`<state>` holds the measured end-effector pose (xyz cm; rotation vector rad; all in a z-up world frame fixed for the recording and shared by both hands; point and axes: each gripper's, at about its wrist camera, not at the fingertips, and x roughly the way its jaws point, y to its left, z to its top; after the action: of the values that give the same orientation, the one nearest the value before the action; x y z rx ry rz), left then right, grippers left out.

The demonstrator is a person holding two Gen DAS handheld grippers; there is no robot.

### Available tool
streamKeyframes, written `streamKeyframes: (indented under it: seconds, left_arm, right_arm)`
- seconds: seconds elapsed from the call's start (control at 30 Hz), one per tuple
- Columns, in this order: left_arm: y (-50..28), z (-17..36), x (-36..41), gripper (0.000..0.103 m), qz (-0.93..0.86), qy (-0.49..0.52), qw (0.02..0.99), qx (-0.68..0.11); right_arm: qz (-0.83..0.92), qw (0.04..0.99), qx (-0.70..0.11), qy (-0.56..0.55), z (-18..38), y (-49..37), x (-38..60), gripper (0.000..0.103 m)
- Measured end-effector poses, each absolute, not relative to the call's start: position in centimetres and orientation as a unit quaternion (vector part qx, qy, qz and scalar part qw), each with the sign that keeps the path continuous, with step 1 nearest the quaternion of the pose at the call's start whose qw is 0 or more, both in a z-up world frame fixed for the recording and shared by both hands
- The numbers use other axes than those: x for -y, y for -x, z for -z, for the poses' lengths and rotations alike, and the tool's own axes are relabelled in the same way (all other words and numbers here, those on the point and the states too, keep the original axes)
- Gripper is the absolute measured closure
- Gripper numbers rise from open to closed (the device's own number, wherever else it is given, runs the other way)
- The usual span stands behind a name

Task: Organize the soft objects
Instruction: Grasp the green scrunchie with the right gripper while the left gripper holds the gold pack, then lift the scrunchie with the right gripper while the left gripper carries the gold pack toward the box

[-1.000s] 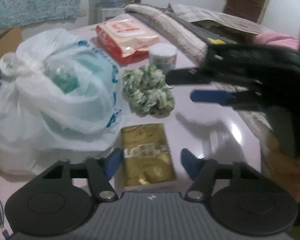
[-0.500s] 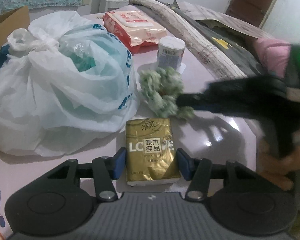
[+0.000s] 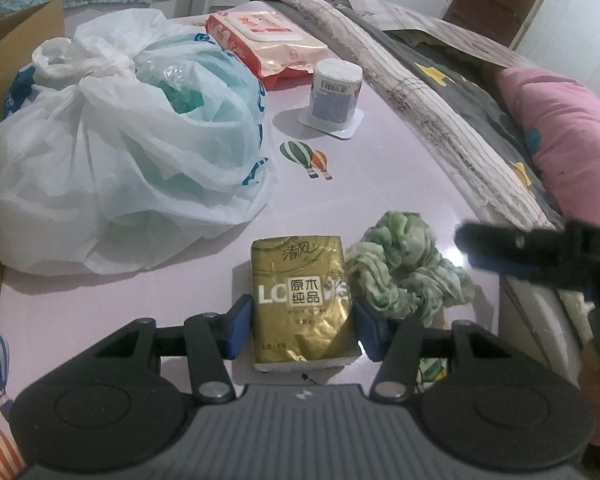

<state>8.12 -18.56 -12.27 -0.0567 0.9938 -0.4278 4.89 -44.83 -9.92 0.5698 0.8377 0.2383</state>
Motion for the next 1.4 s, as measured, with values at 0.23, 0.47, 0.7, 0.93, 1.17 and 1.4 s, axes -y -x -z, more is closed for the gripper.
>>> streamKeyframes:
  seconds: [0.23, 0.47, 0.7, 0.93, 1.17, 1.4]
  left_arm:
    - [-7.6, 12.4, 18.1, 0.048, 0.196, 0.031, 0.858, -0.473]
    - [-7.5, 12.3, 18.1, 0.048, 0.194, 0.025, 0.859, -0.472]
    - [-7.4, 12.4, 18.1, 0.048, 0.192, 0.022, 0.861, -0.47]
    - [-7.1, 12.3, 17.8, 0.049, 0.193, 0.031, 0.864, -0.464]
    - [-6.2, 10.4, 16.9, 0.05, 0.225, 0.072, 0.866, -0.441]
    - [-4.2, 6.4, 15.2, 0.05, 0.255, 0.105, 0.869, -0.41]
  right_arm:
    - [-0.149, 0.87, -0.423, -0.204, 10.6, -7.6, 41.4, 0.024]
    - [-0.152, 0.881, -0.426, -0.139, 11.0, -7.8, 39.4, 0.026]
    - [-0.145, 0.888, -0.426, -0.097, 11.0, -7.3, 38.8, 0.059]
    - [-0.141, 0.879, -0.421, -0.172, 11.6, -6.1, 40.7, 0.084]
    - [-0.159, 0.827, -0.392, -0.371, 13.0, -3.7, 44.7, 0.086]
    - [-0.197, 0.825, -0.319, -0.423, 8.9, -0.6, 45.0, 0.086]
